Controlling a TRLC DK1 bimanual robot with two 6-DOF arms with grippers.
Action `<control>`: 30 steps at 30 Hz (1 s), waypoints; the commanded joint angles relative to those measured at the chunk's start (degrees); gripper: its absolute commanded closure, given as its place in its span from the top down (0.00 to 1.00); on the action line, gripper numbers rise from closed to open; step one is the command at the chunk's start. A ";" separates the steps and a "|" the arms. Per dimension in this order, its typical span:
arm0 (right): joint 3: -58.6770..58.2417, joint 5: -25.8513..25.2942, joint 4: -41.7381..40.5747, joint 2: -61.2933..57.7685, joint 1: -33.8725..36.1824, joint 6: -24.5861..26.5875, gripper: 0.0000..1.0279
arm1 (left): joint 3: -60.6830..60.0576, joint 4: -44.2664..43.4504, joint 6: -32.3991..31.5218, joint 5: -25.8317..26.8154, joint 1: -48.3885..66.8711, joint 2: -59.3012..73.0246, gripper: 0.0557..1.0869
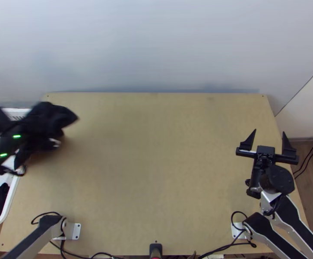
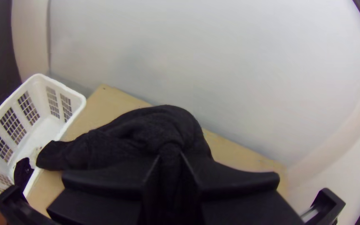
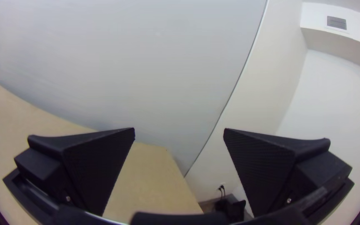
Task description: Fold the t-shirt
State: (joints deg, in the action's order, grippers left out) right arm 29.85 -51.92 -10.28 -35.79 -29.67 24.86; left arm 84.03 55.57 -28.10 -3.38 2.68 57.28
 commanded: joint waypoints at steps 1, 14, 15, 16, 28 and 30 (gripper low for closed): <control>9.53 -0.37 15.65 -2.09 1.37 -7.55 0.96 | -1.24 -3.63 -0.12 -7.87 24.83 8.03 0.04; 16.38 -0.73 25.40 -8.51 9.90 -13.00 0.96 | 11.68 -15.58 -1.43 -14.55 50.94 37.91 0.04; 16.47 -0.64 26.19 -8.59 10.86 -13.00 0.96 | 14.23 -15.67 -2.14 -14.55 52.25 40.46 0.04; 16.47 -0.64 26.81 -8.77 11.57 -12.91 0.96 | 16.69 -15.67 -2.75 -14.55 53.66 43.01 0.04; 14.89 0.77 28.21 -9.12 17.54 -21.08 0.96 | 32.60 -13.21 -5.04 -13.06 62.10 55.49 0.96; 15.07 1.74 28.21 -9.12 16.66 -22.14 0.96 | 33.74 -11.89 -4.60 -13.06 60.78 54.78 0.96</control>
State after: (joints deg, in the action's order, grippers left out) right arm 45.25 -51.88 17.28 -44.73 -13.72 6.31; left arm 111.55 41.32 -33.01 -16.71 62.30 109.27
